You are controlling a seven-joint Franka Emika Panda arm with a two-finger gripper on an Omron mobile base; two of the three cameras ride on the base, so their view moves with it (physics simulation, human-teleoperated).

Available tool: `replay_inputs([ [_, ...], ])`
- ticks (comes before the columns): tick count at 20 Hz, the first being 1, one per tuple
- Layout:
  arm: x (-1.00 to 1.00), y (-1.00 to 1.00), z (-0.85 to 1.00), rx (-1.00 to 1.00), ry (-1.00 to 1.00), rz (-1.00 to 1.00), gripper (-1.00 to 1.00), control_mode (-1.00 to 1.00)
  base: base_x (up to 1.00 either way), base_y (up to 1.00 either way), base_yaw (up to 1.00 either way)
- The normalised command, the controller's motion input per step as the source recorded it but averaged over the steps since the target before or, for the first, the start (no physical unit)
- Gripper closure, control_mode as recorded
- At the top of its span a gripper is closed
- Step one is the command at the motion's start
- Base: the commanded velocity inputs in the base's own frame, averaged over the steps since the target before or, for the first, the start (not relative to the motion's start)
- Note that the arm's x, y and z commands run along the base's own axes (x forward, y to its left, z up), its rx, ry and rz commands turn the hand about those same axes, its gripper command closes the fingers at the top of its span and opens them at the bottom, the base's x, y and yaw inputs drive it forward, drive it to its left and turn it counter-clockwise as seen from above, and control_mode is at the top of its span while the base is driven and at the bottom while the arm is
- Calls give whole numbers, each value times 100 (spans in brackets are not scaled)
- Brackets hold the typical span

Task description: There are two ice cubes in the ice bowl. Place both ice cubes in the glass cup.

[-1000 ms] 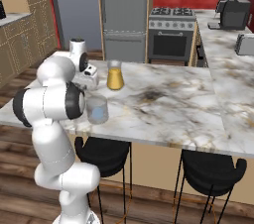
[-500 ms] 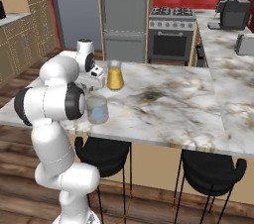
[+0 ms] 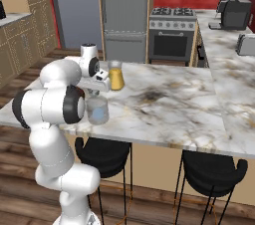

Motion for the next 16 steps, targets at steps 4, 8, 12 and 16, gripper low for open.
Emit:
replay_inputs([
  [4,1,-1,0,0,0,0,100,-100,0,0,0],
  [8,0,0,-4,0,0,0,100,-100,0,0,0],
  [12,0,0,-16,-2,0,0,100,-100,0,0,0],
  [16,1,0,-15,-2,0,0,100,-100,0,0,0],
])
